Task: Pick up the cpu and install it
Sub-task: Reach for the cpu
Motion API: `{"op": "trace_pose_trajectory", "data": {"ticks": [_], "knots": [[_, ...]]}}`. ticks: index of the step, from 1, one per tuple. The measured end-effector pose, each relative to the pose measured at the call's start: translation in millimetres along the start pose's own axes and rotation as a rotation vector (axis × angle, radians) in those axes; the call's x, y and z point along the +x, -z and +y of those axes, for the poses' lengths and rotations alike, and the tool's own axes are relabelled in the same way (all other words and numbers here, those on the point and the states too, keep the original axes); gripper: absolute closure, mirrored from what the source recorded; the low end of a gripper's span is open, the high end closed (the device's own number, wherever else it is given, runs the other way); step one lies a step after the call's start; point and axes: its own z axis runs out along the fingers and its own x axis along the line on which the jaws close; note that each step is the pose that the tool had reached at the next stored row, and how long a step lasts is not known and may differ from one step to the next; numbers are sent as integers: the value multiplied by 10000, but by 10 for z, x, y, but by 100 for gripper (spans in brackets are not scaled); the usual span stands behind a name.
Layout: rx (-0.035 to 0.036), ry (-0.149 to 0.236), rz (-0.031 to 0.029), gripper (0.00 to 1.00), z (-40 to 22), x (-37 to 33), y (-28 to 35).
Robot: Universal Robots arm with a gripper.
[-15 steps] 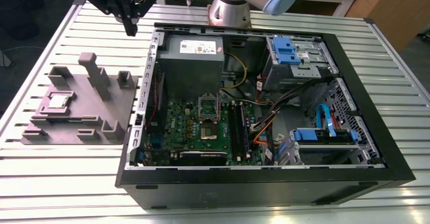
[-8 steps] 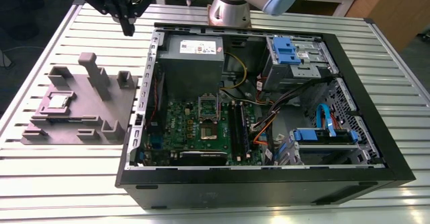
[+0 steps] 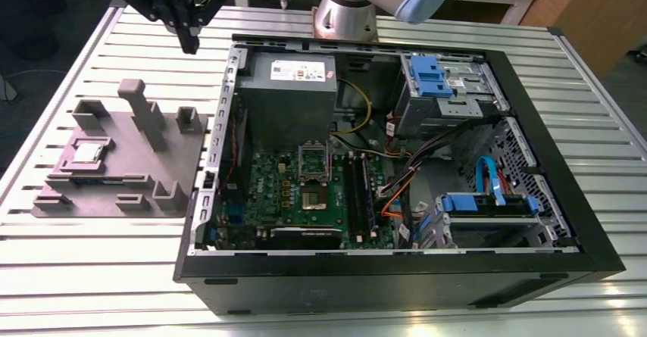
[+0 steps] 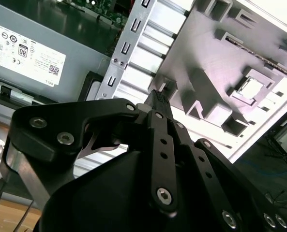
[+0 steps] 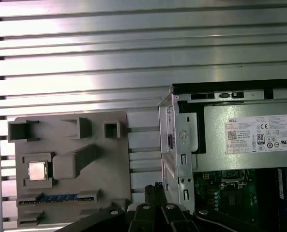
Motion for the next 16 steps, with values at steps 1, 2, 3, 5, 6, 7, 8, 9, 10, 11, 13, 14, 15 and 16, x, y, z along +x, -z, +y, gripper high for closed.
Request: {"op": "trace_pose_trajectory", "data": {"ticks": [1,2,3,5,6,7,8,9,10,11,13,14,15,16], "knots": [[-3,-2,45,90,0,5,0],[0,-5,105,90,0,9,-1],[4,-9,155,90,-1,16,-1],[9,-11,209,90,-3,33,-1],[11,-11,219,90,-3,44,-2],[10,-12,223,90,-4,53,-3],[9,-12,225,90,-5,60,-4],[10,-11,227,90,-5,68,-4],[10,-11,227,90,-6,75,-5],[9,-11,227,90,-6,82,-5],[10,-11,228,90,-7,91,-6],[10,-11,228,90,-8,98,-6],[9,-11,227,90,-8,105,-7],[10,-12,228,90,-9,111,-7]]}}
